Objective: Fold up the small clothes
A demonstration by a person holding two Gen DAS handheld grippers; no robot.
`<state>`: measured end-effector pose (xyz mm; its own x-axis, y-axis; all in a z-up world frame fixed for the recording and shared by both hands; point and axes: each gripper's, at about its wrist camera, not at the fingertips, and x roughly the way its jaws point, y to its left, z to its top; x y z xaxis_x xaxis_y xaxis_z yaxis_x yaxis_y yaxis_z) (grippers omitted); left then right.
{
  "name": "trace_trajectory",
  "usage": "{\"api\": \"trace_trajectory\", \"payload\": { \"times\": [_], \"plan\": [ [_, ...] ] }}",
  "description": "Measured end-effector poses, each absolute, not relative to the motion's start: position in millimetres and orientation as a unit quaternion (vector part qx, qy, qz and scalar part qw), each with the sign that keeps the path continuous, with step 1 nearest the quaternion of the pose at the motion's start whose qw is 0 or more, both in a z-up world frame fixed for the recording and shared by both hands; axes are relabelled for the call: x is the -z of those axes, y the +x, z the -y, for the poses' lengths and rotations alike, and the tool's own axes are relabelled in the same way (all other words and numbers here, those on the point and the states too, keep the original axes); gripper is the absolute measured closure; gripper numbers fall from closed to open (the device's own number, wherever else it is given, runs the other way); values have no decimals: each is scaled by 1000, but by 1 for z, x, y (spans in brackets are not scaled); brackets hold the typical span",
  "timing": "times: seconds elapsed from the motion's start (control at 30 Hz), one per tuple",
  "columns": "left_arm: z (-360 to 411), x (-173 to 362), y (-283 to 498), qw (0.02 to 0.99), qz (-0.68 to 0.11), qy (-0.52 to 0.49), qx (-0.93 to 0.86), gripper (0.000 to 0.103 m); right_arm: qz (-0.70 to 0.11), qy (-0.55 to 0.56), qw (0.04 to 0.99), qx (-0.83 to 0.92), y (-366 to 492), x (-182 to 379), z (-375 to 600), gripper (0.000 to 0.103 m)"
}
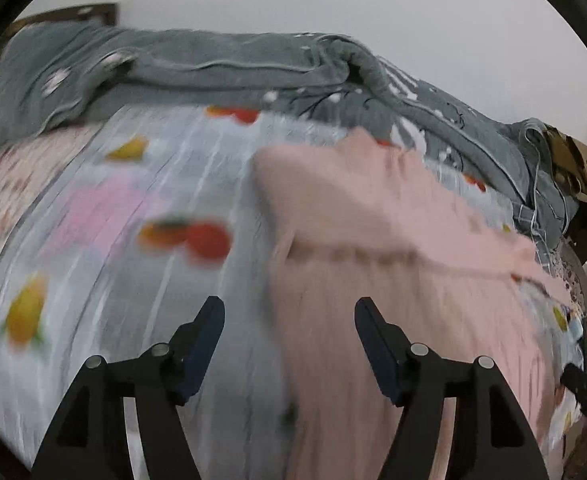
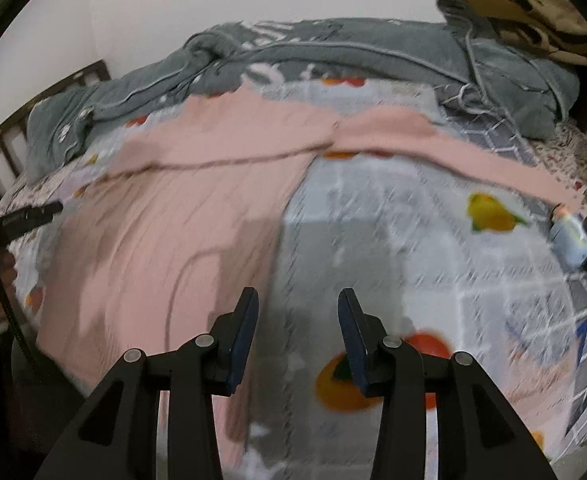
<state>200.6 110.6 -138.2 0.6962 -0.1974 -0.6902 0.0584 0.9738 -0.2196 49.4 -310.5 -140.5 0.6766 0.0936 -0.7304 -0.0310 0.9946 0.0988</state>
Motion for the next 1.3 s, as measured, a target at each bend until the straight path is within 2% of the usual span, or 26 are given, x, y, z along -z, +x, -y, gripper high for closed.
{"api": "trace_trajectory", "payload": {
  "times": [0.13,0.23,0.27,0.3,0.33,0.4,0.53,0.63,0.73,0.9,1.03,1.1,1.3],
  "plan": [
    [-90,137,274,916,-390,-72,57,37,-401,37,915,-9,70,140,320,62],
    [-84,156,320,898,-436,-60,29,40,-404,37,914,13,82,143,330,62],
    [-84,164,330,891,-448,-65,29,52,-405,40,913,21,86,144,335,62],
    [-85,173,337,884,-460,-76,39,80,-407,43,912,27,89,146,339,62],
    [-88,175,339,889,-448,-86,47,87,-409,45,911,33,92,147,343,62],
    [-102,170,332,909,-396,-121,58,89,-413,43,909,50,97,151,350,62],
    [-119,173,333,907,-395,-139,34,88,-407,44,910,69,102,151,364,62],
    [-113,177,335,904,-409,-123,21,86,-408,39,908,85,111,154,374,62],
    [-107,175,336,907,-409,-100,4,78,-403,33,909,97,118,151,387,62],
    [-101,176,340,910,-411,-51,-30,51,-392,67,909,124,131,144,433,60],
    [-101,175,338,909,-413,-41,-35,39,-391,104,906,122,146,145,465,59],
    [-99,175,341,909,-414,-39,-35,32,-393,123,902,128,154,148,480,55],
    [-97,176,344,907,-418,-34,-35,28,-405,200,882,135,171,167,512,57]
  ]
}}
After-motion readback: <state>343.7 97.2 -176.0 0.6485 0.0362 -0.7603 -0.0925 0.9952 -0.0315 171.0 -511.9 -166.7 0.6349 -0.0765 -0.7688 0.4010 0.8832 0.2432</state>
